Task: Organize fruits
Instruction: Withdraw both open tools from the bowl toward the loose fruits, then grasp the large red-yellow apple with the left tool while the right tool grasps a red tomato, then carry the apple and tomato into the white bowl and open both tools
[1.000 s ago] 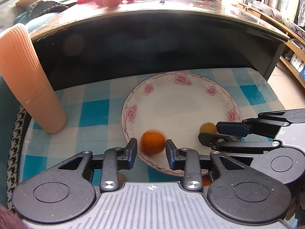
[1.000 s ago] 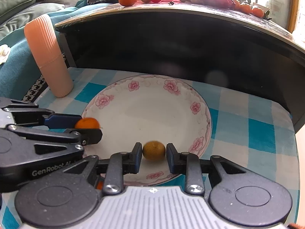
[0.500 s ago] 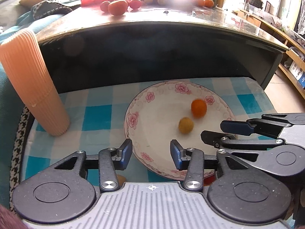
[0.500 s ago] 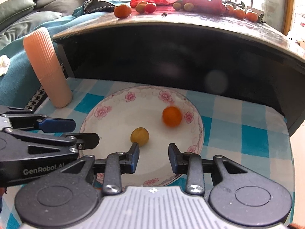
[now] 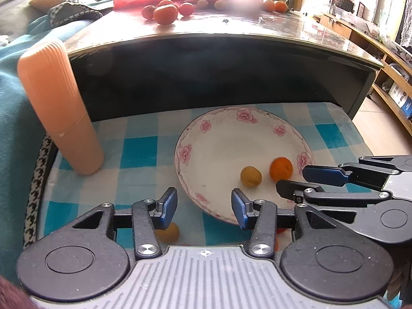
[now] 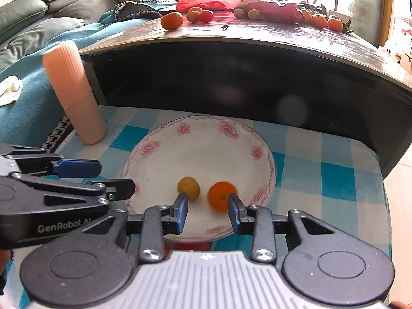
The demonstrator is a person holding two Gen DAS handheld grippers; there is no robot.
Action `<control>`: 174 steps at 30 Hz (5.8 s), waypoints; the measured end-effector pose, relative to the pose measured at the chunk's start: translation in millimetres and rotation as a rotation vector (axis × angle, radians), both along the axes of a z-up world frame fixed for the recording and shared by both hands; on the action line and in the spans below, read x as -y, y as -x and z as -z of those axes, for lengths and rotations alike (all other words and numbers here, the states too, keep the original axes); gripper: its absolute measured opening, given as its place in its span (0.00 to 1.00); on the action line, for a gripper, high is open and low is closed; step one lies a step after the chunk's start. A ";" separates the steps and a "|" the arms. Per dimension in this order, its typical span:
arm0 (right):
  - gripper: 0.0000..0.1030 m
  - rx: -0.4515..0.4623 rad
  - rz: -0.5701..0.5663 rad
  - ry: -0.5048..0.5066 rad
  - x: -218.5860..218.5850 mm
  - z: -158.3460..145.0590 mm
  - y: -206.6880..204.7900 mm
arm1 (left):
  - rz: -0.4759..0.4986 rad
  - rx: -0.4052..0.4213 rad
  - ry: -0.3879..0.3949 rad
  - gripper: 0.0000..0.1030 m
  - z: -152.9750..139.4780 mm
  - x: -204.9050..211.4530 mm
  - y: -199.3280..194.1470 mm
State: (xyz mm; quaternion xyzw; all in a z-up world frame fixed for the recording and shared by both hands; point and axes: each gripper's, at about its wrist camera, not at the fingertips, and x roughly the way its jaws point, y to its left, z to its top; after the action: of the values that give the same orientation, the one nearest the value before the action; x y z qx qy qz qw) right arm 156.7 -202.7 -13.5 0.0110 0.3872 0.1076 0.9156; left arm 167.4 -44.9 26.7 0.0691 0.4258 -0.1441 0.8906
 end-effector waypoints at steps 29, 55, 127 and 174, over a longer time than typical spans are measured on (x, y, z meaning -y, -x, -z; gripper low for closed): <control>0.47 -0.156 -0.045 0.002 -6.8 -3.6 56.8 | 0.010 -0.192 -0.024 0.60 29.5 -38.5 37.7; 0.54 -0.211 -0.120 -0.050 -26.3 12.9 45.4 | 0.013 -0.209 -0.062 0.50 46.8 -43.7 34.0; 0.47 -0.148 -0.121 -0.004 -15.5 12.8 58.3 | 0.131 -0.133 -0.059 0.49 24.6 -13.4 45.4; 0.51 -0.039 -0.023 -0.010 2.6 16.9 -19.3 | 0.013 -0.014 -0.080 0.59 27.8 16.5 -30.8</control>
State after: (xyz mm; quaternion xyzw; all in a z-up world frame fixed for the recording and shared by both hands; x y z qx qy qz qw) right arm 176.0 -205.3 -30.4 0.0135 0.4046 0.1200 0.9065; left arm 198.2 -61.4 -1.1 0.1066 0.4369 -0.1330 0.8832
